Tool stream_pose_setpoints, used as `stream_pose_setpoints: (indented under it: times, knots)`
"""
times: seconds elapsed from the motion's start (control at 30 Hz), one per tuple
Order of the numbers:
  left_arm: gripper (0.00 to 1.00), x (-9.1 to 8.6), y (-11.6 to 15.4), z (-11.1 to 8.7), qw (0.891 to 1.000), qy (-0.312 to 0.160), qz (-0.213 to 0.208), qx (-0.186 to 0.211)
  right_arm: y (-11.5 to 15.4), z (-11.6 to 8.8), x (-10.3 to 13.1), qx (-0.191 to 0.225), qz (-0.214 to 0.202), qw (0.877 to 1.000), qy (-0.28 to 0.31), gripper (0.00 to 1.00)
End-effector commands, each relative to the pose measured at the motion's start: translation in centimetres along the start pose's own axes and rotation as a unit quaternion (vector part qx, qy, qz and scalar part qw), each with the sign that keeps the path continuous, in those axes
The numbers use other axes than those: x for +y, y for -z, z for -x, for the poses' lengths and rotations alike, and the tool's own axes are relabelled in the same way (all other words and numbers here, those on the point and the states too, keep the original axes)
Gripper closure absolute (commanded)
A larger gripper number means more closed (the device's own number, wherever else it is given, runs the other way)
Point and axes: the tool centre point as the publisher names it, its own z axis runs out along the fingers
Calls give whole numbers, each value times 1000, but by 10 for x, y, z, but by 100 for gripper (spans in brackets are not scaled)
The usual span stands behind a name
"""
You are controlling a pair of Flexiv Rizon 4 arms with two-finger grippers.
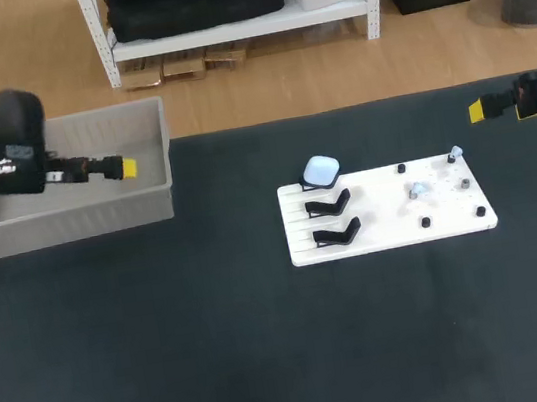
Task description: Pick up each earbud case from the left stands, insert the matching earbuds, close the lid, and place the case in the box.
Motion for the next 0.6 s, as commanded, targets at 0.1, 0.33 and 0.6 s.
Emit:
stream_pose_setpoints:
  times: [0.1, 0.33, 0.6]
  knots:
    - [0, -5, -28, 13, 994, -77, -71, 7, 0, 0, 0, 0, 0, 1000, 0, 0]
    - [0, -30, -56, 24, 973, -183, -139, 29, 0, 0, 0, 0, 0, 1000, 0, 0]
    - [0, -49, -94, 32, 943, -277, -183, 33, 0, 0, 0, 0, 0, 1000, 0, 0]
